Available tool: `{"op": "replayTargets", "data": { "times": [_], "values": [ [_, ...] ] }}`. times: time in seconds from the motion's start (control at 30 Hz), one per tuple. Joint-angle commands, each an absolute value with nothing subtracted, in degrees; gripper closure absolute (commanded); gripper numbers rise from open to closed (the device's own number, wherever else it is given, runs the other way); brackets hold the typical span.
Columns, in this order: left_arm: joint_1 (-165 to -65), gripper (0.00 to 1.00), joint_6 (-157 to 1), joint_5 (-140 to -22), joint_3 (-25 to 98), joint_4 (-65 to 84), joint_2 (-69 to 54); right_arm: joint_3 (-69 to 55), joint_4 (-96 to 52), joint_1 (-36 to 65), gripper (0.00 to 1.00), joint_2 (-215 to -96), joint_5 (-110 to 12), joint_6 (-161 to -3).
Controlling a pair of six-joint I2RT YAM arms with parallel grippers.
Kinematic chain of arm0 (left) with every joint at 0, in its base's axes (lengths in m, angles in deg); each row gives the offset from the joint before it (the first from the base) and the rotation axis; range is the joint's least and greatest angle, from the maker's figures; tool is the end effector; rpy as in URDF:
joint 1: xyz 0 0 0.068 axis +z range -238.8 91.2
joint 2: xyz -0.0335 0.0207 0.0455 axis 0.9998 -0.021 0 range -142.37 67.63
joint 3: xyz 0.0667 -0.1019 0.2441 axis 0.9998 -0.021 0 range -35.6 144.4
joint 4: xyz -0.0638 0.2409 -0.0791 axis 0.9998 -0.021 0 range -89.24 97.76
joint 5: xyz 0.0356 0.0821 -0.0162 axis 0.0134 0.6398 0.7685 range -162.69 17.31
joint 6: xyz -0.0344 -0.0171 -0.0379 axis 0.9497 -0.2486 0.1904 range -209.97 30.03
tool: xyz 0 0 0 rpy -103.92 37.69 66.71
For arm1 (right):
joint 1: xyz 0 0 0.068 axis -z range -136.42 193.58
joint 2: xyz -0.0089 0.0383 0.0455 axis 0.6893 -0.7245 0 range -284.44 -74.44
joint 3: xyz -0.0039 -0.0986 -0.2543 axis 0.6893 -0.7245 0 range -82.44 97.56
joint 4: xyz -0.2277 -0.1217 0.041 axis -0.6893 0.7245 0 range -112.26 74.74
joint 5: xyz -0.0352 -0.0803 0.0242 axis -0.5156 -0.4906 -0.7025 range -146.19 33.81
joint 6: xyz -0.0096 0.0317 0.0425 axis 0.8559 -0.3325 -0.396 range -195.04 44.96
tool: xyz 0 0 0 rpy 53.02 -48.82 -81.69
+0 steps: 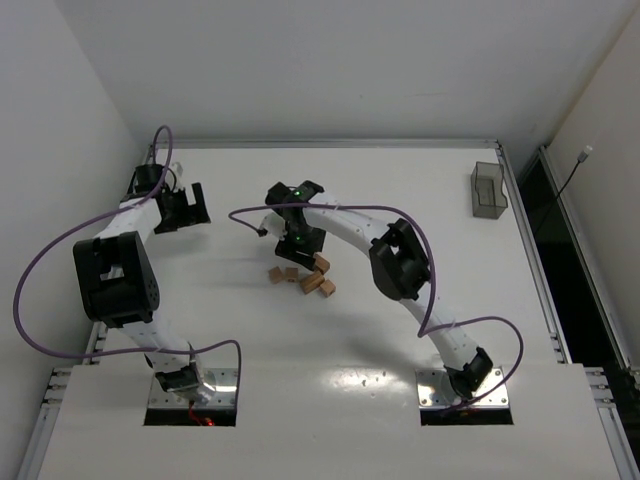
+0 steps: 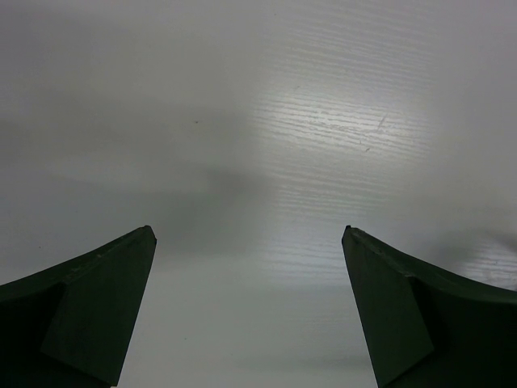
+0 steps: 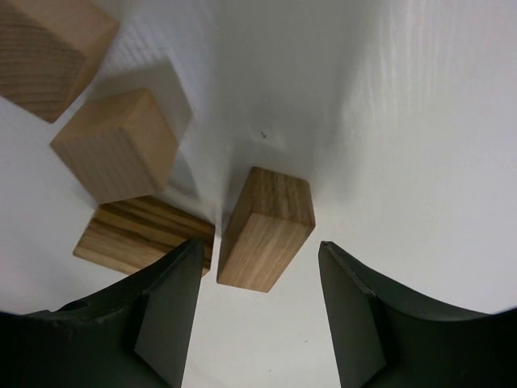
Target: Build the wood block tower
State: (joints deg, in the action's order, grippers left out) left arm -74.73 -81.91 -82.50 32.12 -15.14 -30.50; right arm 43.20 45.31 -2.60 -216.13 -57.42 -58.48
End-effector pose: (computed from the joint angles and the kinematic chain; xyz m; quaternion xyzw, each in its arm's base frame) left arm 0.3547 0.0827 0.2150 -0.1550 0.9333 -0.0646 0.3174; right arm 0.3408 0.3540 0.1582 -0.5191 0.8528 0.0039 0.0566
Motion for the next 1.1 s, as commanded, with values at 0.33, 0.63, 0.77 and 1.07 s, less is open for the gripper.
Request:
{"op": "replayTargets", "data": {
  "times": [0.33,0.63,0.77,1.07],
  "values": [
    [-72.98,0.01,-81.18,-82.36,30.49,-13.07,-30.55,45.53,44.09,-2.65,0.82,-219.73,-60.32,-59.57],
    [-72.98,0.01,-79.33,-83.41,24.44,-5.79,-24.58,21.93,16.20,5.51,1.00,-196.69,-40.94,-66.05],
    [-72.98,0.01,-79.85,-85.61,20.31,-3.85,-20.71,-4.36,-8.77,8.68,1.00,-179.80,-40.10,-67.13],
    [-72.98,0.01,-83.02,-91.33,17.66,-4.45,-16.31,-24.42,-35.91,16.33,1.00,-169.99,-22.98,-68.62]
  ]
}}
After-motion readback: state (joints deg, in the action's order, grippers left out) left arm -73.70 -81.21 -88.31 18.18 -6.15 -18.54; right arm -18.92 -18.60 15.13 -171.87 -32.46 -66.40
